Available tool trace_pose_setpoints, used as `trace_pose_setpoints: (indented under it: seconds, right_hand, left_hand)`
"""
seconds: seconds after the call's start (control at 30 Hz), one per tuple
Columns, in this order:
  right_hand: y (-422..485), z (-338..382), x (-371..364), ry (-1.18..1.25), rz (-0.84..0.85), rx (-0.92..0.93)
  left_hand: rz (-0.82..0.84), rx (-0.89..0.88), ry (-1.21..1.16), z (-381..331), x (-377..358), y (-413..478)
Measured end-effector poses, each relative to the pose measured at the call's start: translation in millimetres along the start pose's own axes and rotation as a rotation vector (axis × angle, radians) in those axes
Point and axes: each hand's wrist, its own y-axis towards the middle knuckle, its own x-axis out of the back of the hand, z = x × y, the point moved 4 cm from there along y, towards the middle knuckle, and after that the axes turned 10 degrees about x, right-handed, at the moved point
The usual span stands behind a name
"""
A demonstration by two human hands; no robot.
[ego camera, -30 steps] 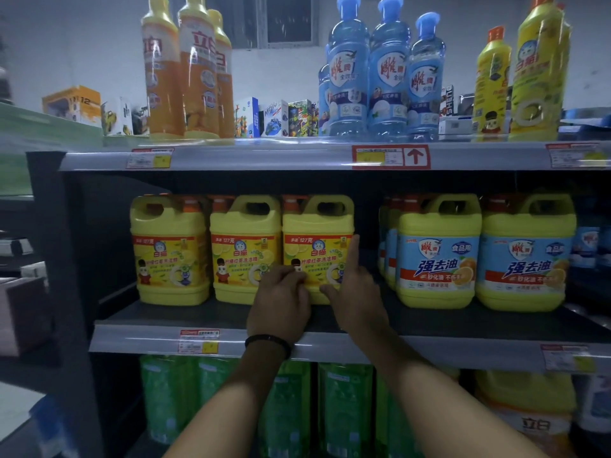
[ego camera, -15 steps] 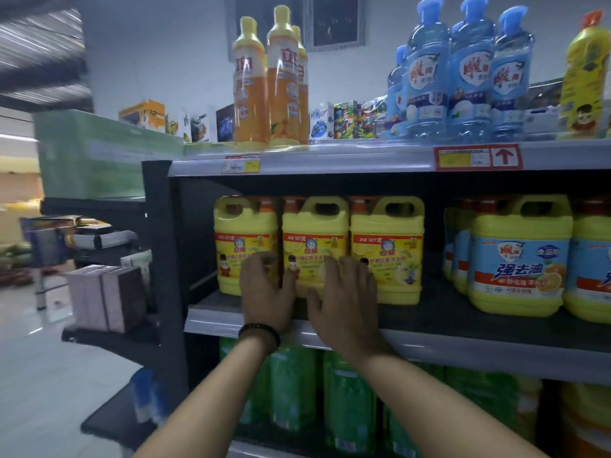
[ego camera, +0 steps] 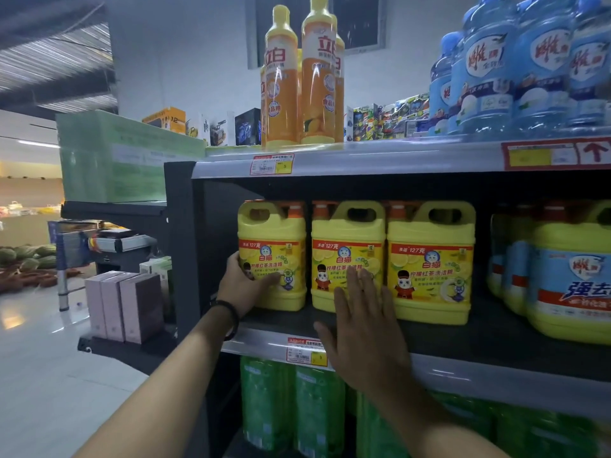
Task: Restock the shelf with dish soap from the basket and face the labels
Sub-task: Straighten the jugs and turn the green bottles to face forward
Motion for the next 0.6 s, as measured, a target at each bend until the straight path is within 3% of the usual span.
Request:
trace_pose_setpoints:
  seconds: [0.23,0.4,0.6]
  right_hand:
    - [3,-1,-1,0.09,0.053,-0.029]
    - [2,1,2,0.086,0.113,-0.042]
    - [0,2,8,0.07,0.118,-0.047]
  left_hand:
    - [0.053,0.08,-0.027,-3,2,3]
    - [-0.027,0.089,0.006,23,0,38]
    - [-0.206,0.03,0.055,-22,2,-43]
